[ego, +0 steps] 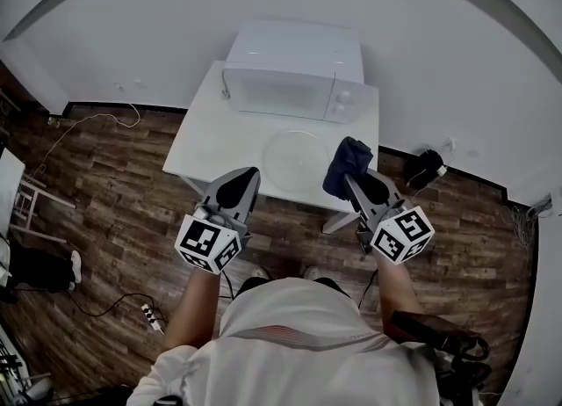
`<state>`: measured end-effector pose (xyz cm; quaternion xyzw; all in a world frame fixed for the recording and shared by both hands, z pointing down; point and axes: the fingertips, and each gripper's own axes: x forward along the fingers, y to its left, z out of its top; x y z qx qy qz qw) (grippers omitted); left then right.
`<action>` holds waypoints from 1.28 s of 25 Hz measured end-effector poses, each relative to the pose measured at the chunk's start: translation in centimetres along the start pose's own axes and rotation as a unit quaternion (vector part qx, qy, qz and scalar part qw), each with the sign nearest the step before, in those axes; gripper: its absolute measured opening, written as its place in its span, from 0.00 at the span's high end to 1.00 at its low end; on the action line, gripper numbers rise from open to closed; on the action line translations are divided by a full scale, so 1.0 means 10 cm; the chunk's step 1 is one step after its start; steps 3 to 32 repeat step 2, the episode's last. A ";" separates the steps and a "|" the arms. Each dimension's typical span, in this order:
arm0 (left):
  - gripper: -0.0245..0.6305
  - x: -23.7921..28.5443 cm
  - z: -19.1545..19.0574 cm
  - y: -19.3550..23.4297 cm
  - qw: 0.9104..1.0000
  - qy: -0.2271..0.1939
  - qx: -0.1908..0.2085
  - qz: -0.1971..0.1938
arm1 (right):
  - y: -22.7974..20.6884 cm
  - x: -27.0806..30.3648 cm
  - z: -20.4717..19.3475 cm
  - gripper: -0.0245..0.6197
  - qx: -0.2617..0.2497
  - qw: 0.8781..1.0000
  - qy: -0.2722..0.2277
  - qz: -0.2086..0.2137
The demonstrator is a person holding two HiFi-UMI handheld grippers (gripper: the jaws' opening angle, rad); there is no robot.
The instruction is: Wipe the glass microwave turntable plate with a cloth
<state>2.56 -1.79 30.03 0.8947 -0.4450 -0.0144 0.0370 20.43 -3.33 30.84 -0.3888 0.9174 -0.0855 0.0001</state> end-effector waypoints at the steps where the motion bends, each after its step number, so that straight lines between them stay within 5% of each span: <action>1: 0.95 0.01 -0.01 -0.01 1.000 0.003 0.004 0.000 | 0.00 0.00 -0.01 0.87 0.000 1.000 0.002 0.000; 32: 0.95 0.01 -0.01 -0.02 1.000 0.006 0.008 -0.001 | -0.01 0.00 -0.01 0.87 0.000 1.000 0.004 -0.001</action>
